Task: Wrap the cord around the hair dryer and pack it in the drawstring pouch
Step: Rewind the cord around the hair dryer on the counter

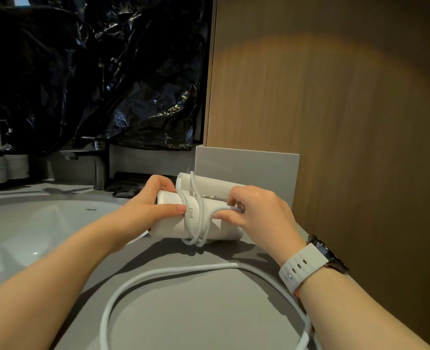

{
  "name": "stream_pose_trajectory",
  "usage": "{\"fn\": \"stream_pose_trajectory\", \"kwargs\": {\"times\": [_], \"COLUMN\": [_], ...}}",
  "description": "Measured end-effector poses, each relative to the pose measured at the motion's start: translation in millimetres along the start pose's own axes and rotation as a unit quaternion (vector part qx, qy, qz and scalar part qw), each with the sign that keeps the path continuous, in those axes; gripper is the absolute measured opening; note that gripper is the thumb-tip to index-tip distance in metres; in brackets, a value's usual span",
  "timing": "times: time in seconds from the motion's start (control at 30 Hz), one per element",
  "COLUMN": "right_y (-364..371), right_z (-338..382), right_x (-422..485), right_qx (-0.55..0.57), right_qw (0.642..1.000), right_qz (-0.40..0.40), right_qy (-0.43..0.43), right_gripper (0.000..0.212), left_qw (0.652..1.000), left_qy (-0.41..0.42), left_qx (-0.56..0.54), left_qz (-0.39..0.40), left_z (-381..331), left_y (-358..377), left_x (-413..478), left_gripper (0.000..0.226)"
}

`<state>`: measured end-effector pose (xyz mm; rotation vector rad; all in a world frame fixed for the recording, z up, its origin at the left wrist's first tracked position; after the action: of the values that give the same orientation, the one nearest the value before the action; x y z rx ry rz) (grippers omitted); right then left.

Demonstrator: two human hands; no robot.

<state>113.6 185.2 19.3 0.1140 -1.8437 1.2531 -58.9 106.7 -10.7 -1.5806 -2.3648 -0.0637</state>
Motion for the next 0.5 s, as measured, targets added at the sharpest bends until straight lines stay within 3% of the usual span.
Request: {"fn": "stream_pose_trajectory", "kwargs": {"times": [0.07, 0.2, 0.33, 0.43, 0.5], "right_y": [5, 10, 5, 0, -2], "right_z": [1, 8, 12, 17, 20], "right_x": [0, 1, 3, 6, 7], "right_qx": [0.001, -0.009, -0.035, -0.054, -0.061], "right_qw": [0.999, 0.996, 0.996, 0.995, 0.994], "right_qz": [0.034, 0.084, 0.085, 0.083, 0.094], "right_qy": [0.009, -0.012, -0.009, 0.001, 0.01], "right_gripper": [0.046, 0.054, 0.054, 0.045, 0.041], "left_qw": [0.999, 0.994, 0.98, 0.929, 0.907], "left_qy": [0.021, 0.04, 0.028, 0.058, 0.068], "left_qx": [0.034, 0.075, 0.174, 0.365, 0.413], "left_qz": [0.013, 0.064, 0.097, 0.037, -0.039], "left_z": [-3, -13, -18, -20, -19], "left_y": [-3, -6, 1, 16, 24], "left_x": [0, -3, -7, -6, -2], "left_gripper": [0.045, 0.091, 0.104, 0.116, 0.118]}}
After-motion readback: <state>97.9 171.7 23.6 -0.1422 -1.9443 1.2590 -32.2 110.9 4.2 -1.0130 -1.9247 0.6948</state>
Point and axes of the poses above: each hand's wrist, its own x-axis towards the middle knuckle, its own y-axis out of the palm, z = x × y, the point moved 5 cm from there along x, towards the middle knuckle, and after that the axes turned 13 degrees about -x, right-handed, at the moved point
